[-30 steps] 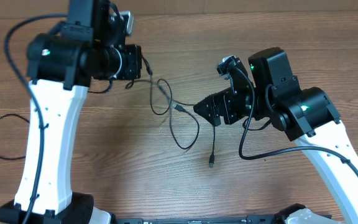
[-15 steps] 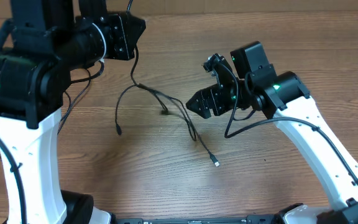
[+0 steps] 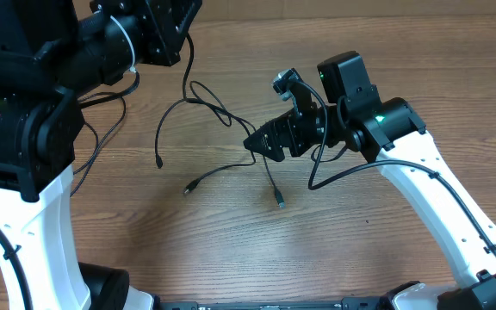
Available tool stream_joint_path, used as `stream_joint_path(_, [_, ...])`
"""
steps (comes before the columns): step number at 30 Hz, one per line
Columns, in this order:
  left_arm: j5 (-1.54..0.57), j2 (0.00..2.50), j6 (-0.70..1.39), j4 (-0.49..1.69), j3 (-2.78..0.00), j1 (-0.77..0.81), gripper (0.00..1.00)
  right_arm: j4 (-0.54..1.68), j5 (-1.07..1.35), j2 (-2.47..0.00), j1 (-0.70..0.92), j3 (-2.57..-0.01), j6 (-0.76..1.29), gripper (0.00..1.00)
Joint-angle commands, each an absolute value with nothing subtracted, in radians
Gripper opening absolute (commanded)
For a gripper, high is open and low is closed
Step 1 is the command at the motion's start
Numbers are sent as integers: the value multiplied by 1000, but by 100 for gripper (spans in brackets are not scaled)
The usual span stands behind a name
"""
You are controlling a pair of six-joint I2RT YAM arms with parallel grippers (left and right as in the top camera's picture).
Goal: Untangle cables
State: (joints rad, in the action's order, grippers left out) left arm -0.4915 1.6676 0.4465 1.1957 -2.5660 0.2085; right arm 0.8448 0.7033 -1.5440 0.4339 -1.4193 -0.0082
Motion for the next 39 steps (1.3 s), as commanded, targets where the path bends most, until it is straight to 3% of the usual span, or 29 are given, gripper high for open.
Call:
stream_joint_path(1, [-553, 1660, 510, 1147, -2585, 203, 4, 813, 743, -1549, 459, -1430, -20, 83])
stream_joint_path(18, [-659, 1660, 838, 1010, -2585, 203, 4, 669, 506, -1554, 541, -1426, -20, 79])
stream_joint_path(29, [-843, 1660, 1088, 738, -2585, 203, 4, 589, 459, -1596, 541, -1426, -20, 78])
stream_joint_path(30, [-850, 1660, 1105, 720, -2585, 203, 4, 577, 452, -1599, 541, -1426, -20, 77])
stream_joint_path(32, [-871, 1660, 1132, 682, -2585, 203, 4, 562, 434, -1602, 541, -1426, -20, 59])
stream_joint_path(34, [-881, 1660, 1139, 654, -2585, 202, 4, 557, 399, -1608, 541, -1426, -20, 49])
stream_joint_path(39, [-893, 1660, 1177, 564, -2585, 188, 4, 619, 160, -1649, 540, -1426, 33, 57])
